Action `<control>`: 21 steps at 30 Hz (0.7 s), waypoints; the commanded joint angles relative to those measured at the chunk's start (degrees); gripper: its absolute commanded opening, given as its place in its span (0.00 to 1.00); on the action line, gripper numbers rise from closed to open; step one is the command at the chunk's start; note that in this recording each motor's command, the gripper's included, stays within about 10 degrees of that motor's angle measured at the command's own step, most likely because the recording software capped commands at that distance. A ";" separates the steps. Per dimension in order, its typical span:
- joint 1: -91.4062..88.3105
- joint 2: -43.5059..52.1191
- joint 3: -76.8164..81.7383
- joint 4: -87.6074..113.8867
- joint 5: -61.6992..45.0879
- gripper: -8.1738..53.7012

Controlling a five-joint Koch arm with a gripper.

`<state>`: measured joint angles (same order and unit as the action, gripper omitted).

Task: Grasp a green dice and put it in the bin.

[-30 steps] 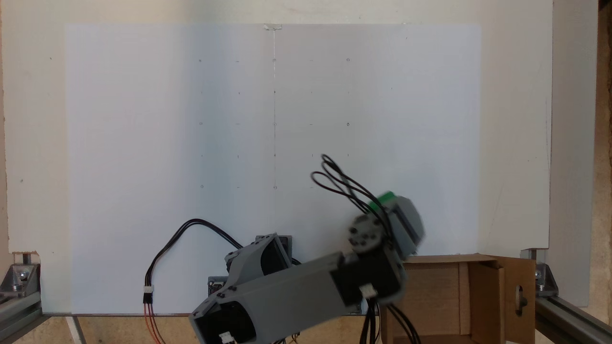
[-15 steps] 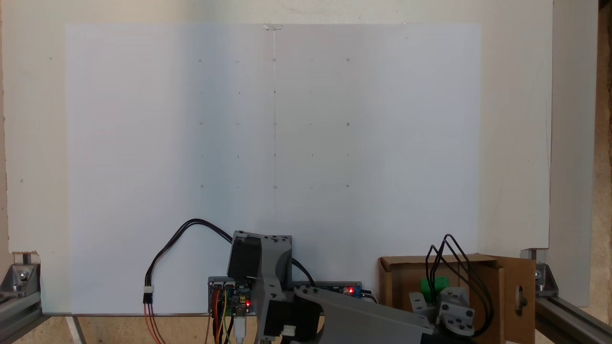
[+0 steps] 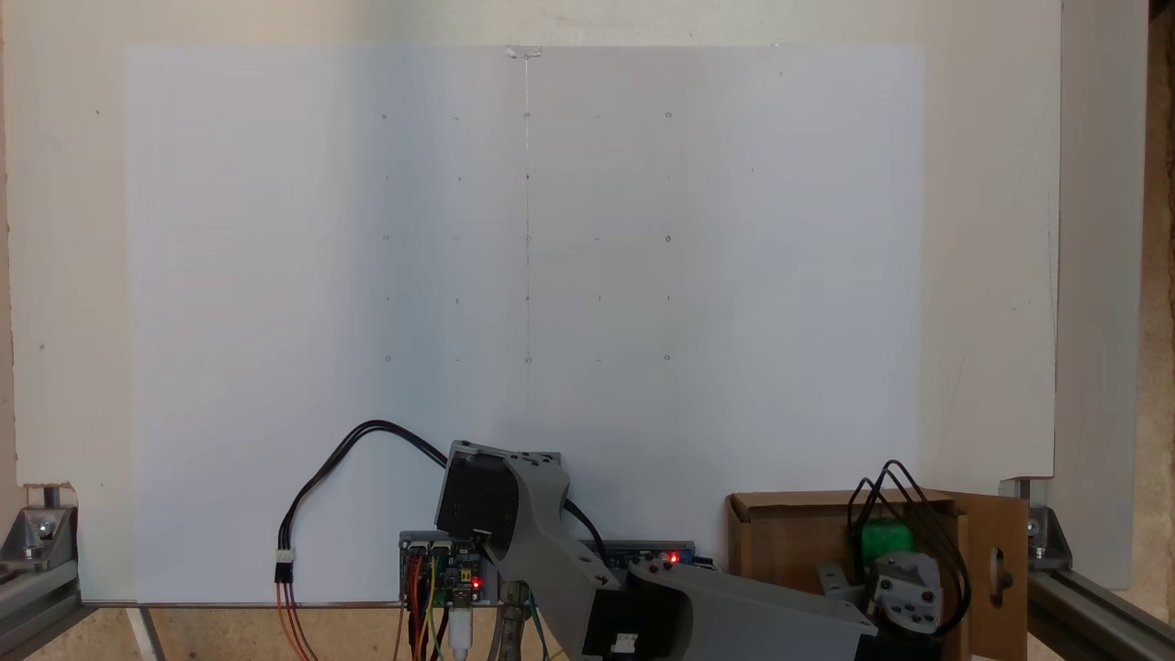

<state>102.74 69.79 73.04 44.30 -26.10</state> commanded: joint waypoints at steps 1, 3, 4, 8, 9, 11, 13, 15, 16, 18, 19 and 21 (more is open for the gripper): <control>0.70 0.44 -3.87 -4.66 -3.52 0.83; 0.79 0.44 -3.87 -10.20 -3.34 0.83; 0.79 0.44 -3.87 -12.04 -3.25 0.83; 0.18 4.04 -3.87 -13.80 -2.11 0.83; -0.18 6.24 -3.87 -13.80 -1.32 0.83; -1.67 10.63 -3.87 -13.71 1.14 0.83; -3.34 14.59 -3.87 -13.45 2.99 0.83; -6.94 18.46 -3.87 -12.66 5.54 0.83; -9.23 20.48 -3.87 -11.95 6.59 0.83; -14.59 23.82 -3.78 -10.72 9.23 0.83; -16.96 25.31 -3.60 -9.67 10.20 0.83; -22.32 27.95 -3.34 -6.68 10.46 0.83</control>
<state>83.67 94.92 73.04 36.04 -19.16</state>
